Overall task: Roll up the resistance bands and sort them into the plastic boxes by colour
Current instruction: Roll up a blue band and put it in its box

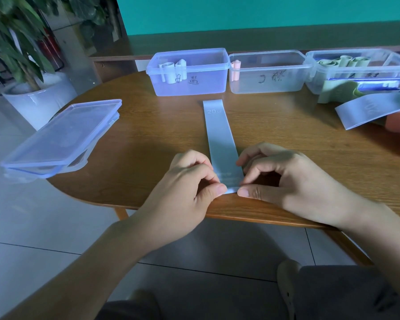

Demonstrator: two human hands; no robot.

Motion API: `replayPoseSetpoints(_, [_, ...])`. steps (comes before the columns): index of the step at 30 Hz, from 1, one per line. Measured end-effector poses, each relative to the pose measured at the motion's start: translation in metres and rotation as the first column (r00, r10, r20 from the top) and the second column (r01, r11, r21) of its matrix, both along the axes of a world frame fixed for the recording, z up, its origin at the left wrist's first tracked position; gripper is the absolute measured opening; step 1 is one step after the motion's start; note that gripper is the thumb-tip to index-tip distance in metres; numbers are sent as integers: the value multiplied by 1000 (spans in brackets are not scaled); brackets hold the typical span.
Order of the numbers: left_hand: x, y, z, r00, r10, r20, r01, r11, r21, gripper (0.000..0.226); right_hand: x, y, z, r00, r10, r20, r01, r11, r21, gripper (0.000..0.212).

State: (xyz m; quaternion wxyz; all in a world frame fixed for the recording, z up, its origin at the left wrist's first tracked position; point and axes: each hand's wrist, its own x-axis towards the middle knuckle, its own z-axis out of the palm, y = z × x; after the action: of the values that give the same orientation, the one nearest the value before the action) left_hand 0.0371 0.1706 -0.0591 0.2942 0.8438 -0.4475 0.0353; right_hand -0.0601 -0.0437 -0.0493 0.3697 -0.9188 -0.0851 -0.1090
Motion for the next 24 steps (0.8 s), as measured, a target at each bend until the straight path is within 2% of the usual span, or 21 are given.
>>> replayPoseSetpoints(6, [0, 0, -1, 999, 15, 40, -16, 1000, 21, 32, 0, 1, -1, 999, -49, 19, 49, 999, -18, 15])
replayPoseSetpoints(12, [-1, -4, 1, 998, 38, 49, -40, 999, 37, 43, 0, 0, 2, 991, -106, -76, 106, 994, -3, 24])
replayPoseSetpoints(17, [-3, -6, 2, 997, 61, 55, -63, 997, 36, 48, 2, 1, 3, 985, -115, -128, 108, 992, -57, 20])
replayPoseSetpoints(24, [-4, -7, 2, 991, 116, 63, -117, 993, 17, 42, 5, 1, 6, 971, -156, -178, 143, 986, -87, 21])
